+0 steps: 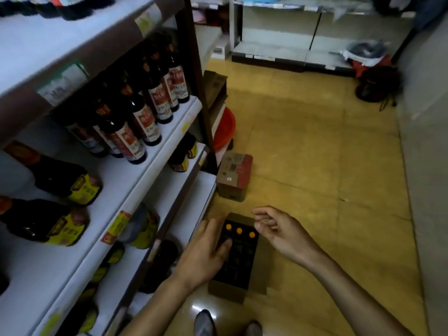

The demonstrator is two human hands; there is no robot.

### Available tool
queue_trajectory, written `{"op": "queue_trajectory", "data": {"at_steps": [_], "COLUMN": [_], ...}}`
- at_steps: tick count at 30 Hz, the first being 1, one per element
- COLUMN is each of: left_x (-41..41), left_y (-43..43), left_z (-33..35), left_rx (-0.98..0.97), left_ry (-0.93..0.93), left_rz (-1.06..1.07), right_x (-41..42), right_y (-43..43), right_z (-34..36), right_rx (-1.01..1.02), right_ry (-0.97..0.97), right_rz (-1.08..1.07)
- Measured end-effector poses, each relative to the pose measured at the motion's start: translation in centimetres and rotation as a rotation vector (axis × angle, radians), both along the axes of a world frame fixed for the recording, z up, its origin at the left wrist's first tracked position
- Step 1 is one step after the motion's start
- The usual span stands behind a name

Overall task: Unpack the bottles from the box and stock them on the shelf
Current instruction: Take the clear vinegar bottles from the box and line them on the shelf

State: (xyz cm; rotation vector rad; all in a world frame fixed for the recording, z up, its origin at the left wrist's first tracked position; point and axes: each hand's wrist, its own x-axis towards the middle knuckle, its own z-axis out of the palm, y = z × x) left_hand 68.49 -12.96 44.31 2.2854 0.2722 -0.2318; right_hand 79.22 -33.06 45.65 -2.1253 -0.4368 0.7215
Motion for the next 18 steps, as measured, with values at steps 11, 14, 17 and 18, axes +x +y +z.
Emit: {"op": "queue_trajectory", "data": {"at_steps": [11,14,17,18], "left_x": [2.4,2.6,2.9,3.1], "left_y": [-0.2,-0.2,-0.2,-0.2], "left_z": [-19.1,-26.9,-34.7,-36.7], "left_rx": [-0.123,-0.108,-0.126,-0.132], "left_ry": [0.176,0.223,0.251,0.260], "left_rz": [-0.022,-0.064,-0.087,-0.086], "right_x": [0.0,0.3,0.7,0.8], "right_y": [0.1,0.8,1.3,1.4], "right_z": [-18.1,-25.6,-33.1,-35.2], "right_rx": [-0.097,-0.108,-0.114,-0.118], "right_ry": [0.155,0.163,0.171,0.173], "right_rz": [-0.175,-0.210,-0.238,-0.241]}}
